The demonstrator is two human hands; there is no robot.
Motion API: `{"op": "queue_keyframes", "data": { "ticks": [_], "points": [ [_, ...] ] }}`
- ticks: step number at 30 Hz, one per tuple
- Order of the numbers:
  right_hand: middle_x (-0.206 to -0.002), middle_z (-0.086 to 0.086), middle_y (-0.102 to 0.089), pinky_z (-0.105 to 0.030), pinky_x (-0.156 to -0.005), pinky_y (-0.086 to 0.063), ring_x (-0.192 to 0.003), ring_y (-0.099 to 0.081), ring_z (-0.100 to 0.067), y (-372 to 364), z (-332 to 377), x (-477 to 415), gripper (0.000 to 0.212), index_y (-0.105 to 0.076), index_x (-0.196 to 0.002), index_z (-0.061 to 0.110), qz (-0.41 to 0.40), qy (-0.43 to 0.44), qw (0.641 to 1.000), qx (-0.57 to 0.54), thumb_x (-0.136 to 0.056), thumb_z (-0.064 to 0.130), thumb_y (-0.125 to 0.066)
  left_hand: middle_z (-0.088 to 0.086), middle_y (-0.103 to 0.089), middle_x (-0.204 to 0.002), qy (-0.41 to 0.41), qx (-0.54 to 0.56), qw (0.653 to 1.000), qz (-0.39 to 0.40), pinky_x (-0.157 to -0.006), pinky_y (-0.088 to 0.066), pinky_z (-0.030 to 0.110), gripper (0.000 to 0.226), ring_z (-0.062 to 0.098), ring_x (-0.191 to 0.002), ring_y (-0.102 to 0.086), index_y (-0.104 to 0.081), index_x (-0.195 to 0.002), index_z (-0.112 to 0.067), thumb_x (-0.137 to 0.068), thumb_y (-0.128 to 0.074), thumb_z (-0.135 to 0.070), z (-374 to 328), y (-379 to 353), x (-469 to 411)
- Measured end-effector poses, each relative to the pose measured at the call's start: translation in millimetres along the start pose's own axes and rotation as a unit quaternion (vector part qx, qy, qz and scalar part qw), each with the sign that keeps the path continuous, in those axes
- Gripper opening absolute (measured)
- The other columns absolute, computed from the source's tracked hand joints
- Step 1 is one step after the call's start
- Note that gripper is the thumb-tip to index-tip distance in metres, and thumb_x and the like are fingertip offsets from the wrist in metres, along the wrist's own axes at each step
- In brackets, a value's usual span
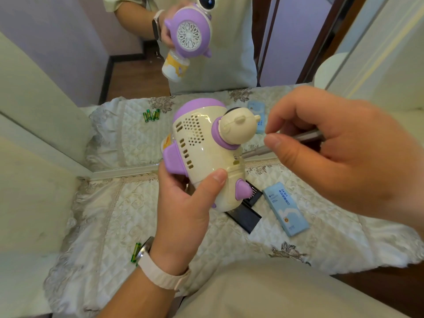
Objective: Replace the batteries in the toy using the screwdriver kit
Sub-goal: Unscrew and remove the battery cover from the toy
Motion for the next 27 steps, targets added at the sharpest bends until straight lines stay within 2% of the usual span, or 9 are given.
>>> {"op": "queue_keyframes", "data": {
  "ticks": [3, 7, 10, 13, 18, 23, 27],
  "points": [
    [-0.067, 0.002, -0.056, -0.029, -0.057, -0.042, -0.065, -0.054, -0.019, -2.3, -0.1, 0.4, 0.002, -0.055, -0.090, 0.023, 0.001, -0.017, 0.999, -0.030, -0.091, 0.025, -0.056, 0.018, -0.065, -0.113, -0.003, -0.003, 1.000, -0.001, -0.073, -0.052, 0.041, 0.070, 0.031, -0.097, -0.066, -0.050, -0.126, -0.008, -0.069, -0.074, -0.039, -1.1, 1.7, -0.2],
    [-0.078, 0.006, -0.059, -0.025, -0.053, -0.043, -0.064, -0.056, -0.018, -4.6, 0.5, 1.5, 0.002, -0.054, -0.089, 0.024, 0.001, -0.037, 0.998, -0.053, -0.091, 0.025, -0.054, 0.016, -0.066, -0.117, 0.001, -0.014, 1.000, -0.002, -0.083, -0.056, 0.055, 0.071, 0.034, -0.105, -0.066, -0.050, -0.128, -0.011, -0.068, -0.075, -0.040, 0.3, 1.5, 2.3],
    [-0.081, 0.007, -0.060, -0.024, -0.053, -0.044, -0.063, -0.057, -0.017, -3.8, 1.2, 2.6, 0.002, -0.053, -0.090, 0.027, 0.000, -0.044, 0.998, -0.054, -0.091, 0.027, -0.054, 0.013, -0.067, -0.115, 0.004, -0.018, 1.000, -0.002, -0.083, -0.057, 0.051, 0.070, 0.031, -0.103, -0.067, -0.050, -0.127, -0.013, -0.067, -0.075, -0.040, 1.0, 0.7, 4.8],
    [-0.079, 0.006, -0.058, -0.020, -0.051, -0.043, -0.063, -0.055, -0.016, -3.0, 1.6, 2.9, 0.003, -0.052, -0.092, 0.026, 0.013, -0.034, 0.998, -0.047, -0.091, 0.025, -0.054, 0.017, -0.065, -0.117, 0.007, -0.010, 1.000, 0.002, -0.080, -0.057, 0.049, 0.074, 0.035, -0.105, -0.066, -0.049, -0.129, -0.010, -0.067, -0.075, -0.040, 0.5, 0.7, 4.5],
    [-0.077, 0.003, -0.054, -0.028, -0.057, -0.042, -0.067, -0.053, -0.020, -1.3, 1.2, 3.8, 0.009, -0.050, -0.091, 0.027, 0.023, -0.030, 0.998, -0.047, -0.087, 0.024, -0.057, 0.015, -0.066, -0.114, 0.004, -0.001, 1.000, 0.005, -0.071, -0.054, 0.037, 0.070, 0.032, -0.100, -0.067, -0.050, -0.127, -0.012, -0.068, -0.074, -0.040, -1.1, 2.2, 5.2],
    [-0.079, 0.002, -0.053, -0.031, -0.059, -0.042, -0.068, -0.052, -0.021, 1.1, 2.1, 3.8, 0.013, -0.049, -0.090, 0.028, 0.034, -0.031, 0.998, -0.053, -0.083, 0.022, -0.059, 0.016, -0.065, -0.117, 0.003, -0.003, 1.000, 0.014, -0.081, -0.056, 0.057, 0.070, 0.038, -0.105, -0.066, -0.049, -0.129, -0.012, -0.069, -0.075, -0.038, -0.7, 1.3, 5.7],
    [-0.076, 0.003, -0.053, -0.031, -0.059, -0.042, -0.068, -0.052, -0.021, 1.6, 2.9, 2.8, 0.011, -0.050, -0.089, 0.026, 0.023, -0.030, 0.998, -0.042, -0.083, 0.022, -0.058, 0.012, -0.068, -0.112, 0.000, -0.002, 1.000, 0.013, -0.076, -0.057, 0.049, 0.065, 0.031, -0.100, -0.068, -0.051, -0.124, -0.012, -0.069, -0.075, -0.037, -0.8, 0.6, 6.5]
  ]
}}
Point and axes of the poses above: each hand's wrist, its own x-axis away from the middle knuckle, its own y-axis out of the back of the hand, z = x × y, the point moved 1 cm from there along -x, towards the middle knuckle
